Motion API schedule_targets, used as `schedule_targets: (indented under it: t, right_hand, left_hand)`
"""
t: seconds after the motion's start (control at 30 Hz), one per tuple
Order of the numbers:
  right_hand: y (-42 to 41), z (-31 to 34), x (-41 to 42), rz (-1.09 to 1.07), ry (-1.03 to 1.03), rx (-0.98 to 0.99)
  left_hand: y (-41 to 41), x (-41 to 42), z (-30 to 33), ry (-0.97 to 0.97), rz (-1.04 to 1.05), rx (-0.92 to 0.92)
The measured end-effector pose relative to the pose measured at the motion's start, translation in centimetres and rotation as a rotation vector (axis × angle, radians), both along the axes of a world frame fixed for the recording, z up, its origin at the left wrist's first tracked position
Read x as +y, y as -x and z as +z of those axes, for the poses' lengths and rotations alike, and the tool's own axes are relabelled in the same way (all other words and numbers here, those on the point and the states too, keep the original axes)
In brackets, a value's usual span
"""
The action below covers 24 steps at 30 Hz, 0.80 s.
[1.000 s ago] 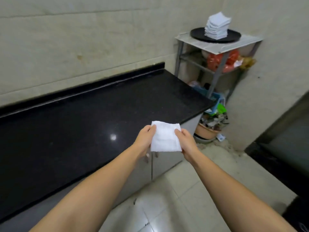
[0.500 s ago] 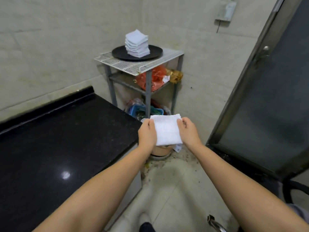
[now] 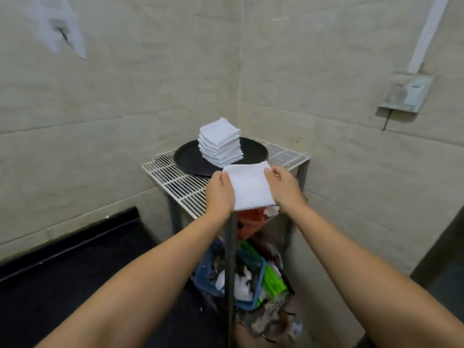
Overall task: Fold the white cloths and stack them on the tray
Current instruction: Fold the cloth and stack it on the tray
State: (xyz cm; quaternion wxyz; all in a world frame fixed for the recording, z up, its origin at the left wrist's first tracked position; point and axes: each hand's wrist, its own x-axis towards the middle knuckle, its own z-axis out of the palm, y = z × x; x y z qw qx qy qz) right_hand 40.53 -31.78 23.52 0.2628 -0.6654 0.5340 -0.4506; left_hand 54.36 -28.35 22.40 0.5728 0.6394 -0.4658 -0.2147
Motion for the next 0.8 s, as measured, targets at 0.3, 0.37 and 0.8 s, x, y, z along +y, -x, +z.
schedule_targets:
  t: [0.3, 0.37, 0.8]
  right_hand:
    - [-6.9, 6.7, -22.7, 0.285, 0.046, 0.162]
    - [-9.0, 7.8, -27.1, 0.354, 0.032, 0.190]
    - [-13.1, 5.4, -37.4, 0.608, -0.028, 0.322]
  left_hand:
    - [-5.6, -17.7, 5.8, -0.037, 0.269, 0.023]
    - [-7.2, -21.3, 6.3, -0.071, 0.333, 0.051]
    - [-10.2, -28.2, 4.0, -0.250, 0.540, -0.105]
